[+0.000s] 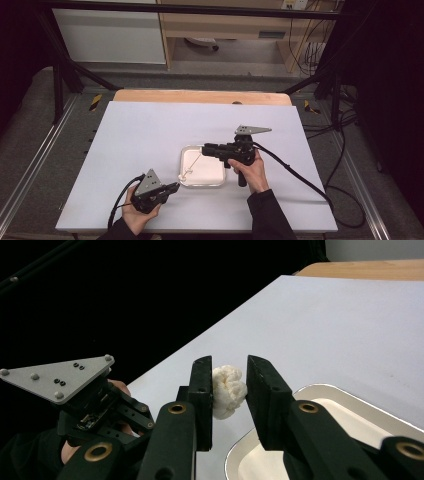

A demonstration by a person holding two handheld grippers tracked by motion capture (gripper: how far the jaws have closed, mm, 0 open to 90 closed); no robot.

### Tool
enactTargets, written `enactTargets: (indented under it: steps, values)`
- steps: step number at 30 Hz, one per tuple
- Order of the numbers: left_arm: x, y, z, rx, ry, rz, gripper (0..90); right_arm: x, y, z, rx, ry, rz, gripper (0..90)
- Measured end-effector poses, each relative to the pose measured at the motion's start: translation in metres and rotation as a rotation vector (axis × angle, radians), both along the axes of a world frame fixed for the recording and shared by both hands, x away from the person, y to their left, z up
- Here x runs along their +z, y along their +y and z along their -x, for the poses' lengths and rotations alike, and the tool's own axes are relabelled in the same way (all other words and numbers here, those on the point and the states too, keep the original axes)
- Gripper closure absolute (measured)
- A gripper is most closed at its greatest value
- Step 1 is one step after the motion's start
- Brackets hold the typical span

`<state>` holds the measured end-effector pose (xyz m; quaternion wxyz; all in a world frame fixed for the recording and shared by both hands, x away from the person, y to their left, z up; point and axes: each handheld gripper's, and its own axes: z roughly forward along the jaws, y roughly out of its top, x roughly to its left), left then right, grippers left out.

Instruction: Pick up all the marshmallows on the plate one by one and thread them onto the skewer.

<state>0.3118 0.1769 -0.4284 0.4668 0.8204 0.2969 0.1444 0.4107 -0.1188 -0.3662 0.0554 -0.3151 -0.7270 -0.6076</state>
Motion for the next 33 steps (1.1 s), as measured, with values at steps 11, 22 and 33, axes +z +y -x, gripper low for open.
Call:
enactTargets:
  steps: [11,22,33]
  values:
    - [0.0,0.0,0.001,-0.008,-0.018,0.001,88.6,-0.006,0.004,0.0,0.036,0.03,0.003,73.5]
    - [-0.001,-0.001,0.002,-0.03,-0.03,-0.022,88.6,-0.012,0.009,0.002,0.051,0.04,-0.002,76.8]
    - [-0.004,-0.003,0.001,-0.027,-0.016,-0.039,88.8,-0.018,0.014,0.008,0.087,0.045,-0.013,78.8]
